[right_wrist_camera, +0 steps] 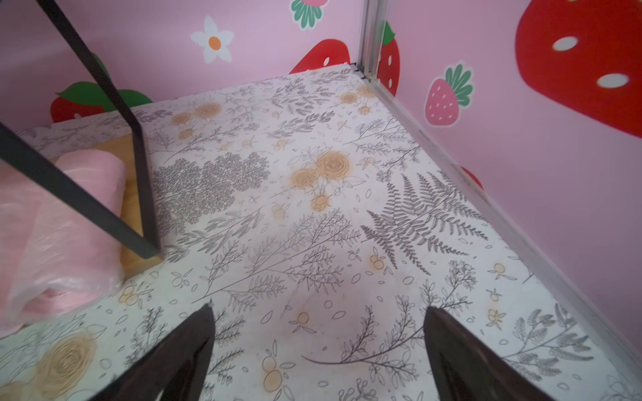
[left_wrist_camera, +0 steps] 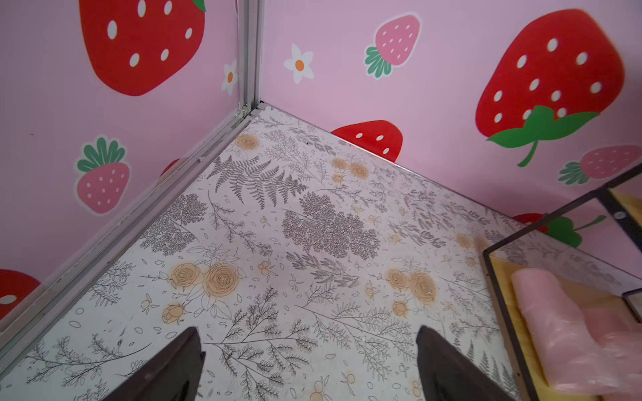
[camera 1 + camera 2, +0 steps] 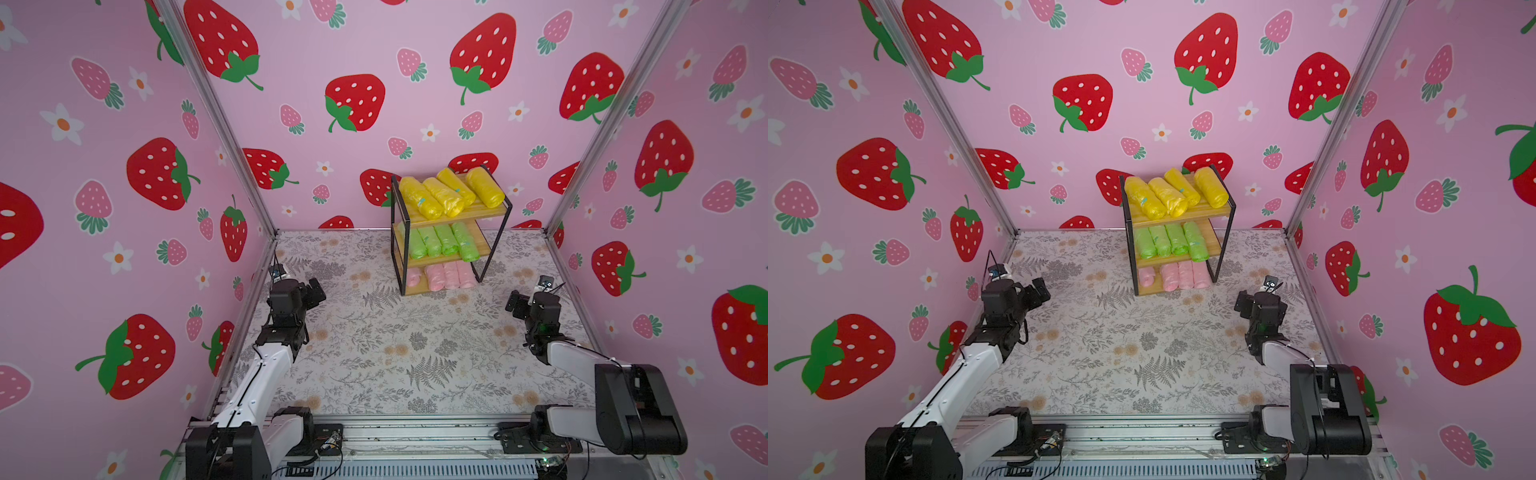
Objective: Sort the rolls of trash bags by color and place them on the shelf
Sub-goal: Reset both arms
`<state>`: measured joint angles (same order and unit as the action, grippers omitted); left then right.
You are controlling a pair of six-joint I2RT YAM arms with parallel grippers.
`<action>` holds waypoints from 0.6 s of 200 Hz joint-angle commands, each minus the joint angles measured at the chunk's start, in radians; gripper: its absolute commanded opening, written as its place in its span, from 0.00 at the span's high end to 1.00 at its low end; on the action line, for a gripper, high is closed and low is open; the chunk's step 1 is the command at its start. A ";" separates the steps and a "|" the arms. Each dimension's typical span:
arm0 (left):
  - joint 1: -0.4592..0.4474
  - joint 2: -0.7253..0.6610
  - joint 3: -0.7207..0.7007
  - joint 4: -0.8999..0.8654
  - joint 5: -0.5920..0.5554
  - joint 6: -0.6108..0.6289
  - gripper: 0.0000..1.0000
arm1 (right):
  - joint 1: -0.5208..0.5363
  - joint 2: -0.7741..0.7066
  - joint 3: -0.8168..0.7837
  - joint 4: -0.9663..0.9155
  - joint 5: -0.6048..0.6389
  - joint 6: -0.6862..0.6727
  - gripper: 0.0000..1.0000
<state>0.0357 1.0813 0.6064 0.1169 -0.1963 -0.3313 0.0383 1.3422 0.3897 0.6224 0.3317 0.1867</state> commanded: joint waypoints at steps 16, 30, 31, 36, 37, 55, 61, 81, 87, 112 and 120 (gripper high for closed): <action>0.004 0.082 -0.041 0.146 -0.070 0.023 0.00 | -0.009 0.161 -0.069 0.369 -0.019 -0.065 0.01; 0.002 0.121 -0.044 0.160 -0.101 0.042 0.00 | -0.008 0.264 -0.066 0.488 -0.064 -0.097 0.01; 0.002 0.123 -0.045 0.162 -0.103 0.043 0.00 | -0.009 0.266 -0.065 0.490 -0.070 -0.100 0.01; 0.002 0.136 -0.055 0.180 -0.116 0.055 0.00 | -0.008 0.261 -0.061 0.463 -0.100 -0.108 0.01; 0.002 0.139 -0.057 0.184 -0.119 0.057 0.00 | -0.008 0.258 -0.060 0.452 -0.106 -0.108 0.01; 0.003 0.175 -0.095 0.256 -0.147 0.092 0.00 | -0.009 0.236 -0.038 0.388 -0.135 -0.117 0.01; 0.002 0.186 -0.106 0.281 -0.149 0.102 0.00 | -0.009 0.252 -0.042 0.418 -0.127 -0.116 0.01; 0.002 0.233 -0.130 0.345 -0.160 0.106 0.00 | -0.009 0.238 -0.031 0.373 -0.065 -0.089 0.01; 0.002 0.250 -0.135 0.363 -0.153 0.107 0.00 | -0.009 0.245 -0.029 0.381 -0.060 -0.089 0.01; -0.003 0.316 -0.124 0.418 -0.211 0.113 0.00 | -0.010 0.245 -0.017 0.354 -0.048 -0.084 0.01; -0.005 0.341 -0.133 0.460 -0.231 0.098 0.00 | -0.011 0.246 0.008 0.309 -0.032 -0.076 0.01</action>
<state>0.0345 1.3762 0.4706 0.4404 -0.3439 -0.2386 0.0322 1.5940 0.3450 0.9684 0.2577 0.1009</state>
